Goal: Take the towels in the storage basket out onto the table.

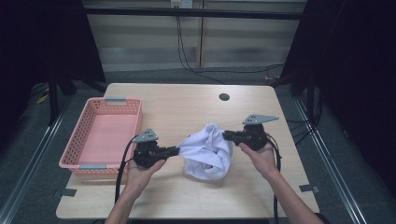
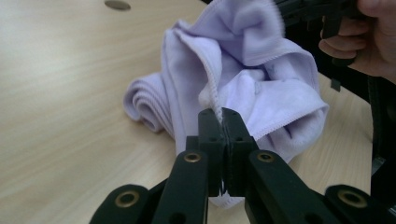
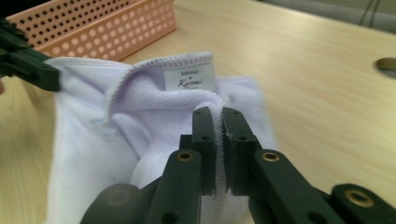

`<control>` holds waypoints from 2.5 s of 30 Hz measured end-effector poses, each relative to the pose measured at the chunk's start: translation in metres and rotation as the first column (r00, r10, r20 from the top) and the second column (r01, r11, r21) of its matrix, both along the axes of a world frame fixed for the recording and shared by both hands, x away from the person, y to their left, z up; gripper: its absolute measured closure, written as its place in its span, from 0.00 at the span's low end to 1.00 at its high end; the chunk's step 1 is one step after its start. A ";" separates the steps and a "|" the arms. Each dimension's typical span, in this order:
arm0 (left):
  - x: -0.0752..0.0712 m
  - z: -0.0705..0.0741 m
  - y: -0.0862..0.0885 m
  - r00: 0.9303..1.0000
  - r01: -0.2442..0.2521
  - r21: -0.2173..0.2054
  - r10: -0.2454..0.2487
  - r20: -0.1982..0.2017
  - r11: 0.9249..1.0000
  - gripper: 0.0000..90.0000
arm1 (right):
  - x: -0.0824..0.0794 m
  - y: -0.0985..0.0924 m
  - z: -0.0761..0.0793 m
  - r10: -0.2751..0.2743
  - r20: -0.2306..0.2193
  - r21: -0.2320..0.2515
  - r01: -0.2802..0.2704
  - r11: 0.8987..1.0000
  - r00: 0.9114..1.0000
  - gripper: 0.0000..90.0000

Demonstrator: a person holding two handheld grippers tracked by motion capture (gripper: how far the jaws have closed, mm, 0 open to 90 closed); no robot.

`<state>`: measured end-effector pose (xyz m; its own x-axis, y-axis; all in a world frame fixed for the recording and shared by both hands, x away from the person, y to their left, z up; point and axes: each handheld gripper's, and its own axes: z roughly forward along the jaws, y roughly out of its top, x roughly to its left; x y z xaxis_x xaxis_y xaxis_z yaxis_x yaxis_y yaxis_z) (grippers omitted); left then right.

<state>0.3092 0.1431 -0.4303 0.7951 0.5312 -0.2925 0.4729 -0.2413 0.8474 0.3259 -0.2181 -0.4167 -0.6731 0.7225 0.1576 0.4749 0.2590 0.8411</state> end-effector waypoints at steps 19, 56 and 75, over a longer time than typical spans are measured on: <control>-0.029 0.105 0.040 0.968 -0.039 -0.120 0.068 0.243 0.992 0.98 | 0.060 -0.083 0.103 -0.243 0.190 0.010 0.246 0.969 0.951 0.84; -0.003 -0.013 0.014 0.998 -0.053 0.043 0.054 -0.033 0.998 0.76 | -0.016 0.102 -0.083 0.122 -0.142 -0.150 -0.143 0.978 0.982 0.61; -0.009 -0.016 -0.001 0.999 -0.003 0.076 0.006 -0.043 0.997 0.73 | -0.057 -0.031 -0.046 0.060 -0.145 -0.071 -0.071 0.995 0.988 0.60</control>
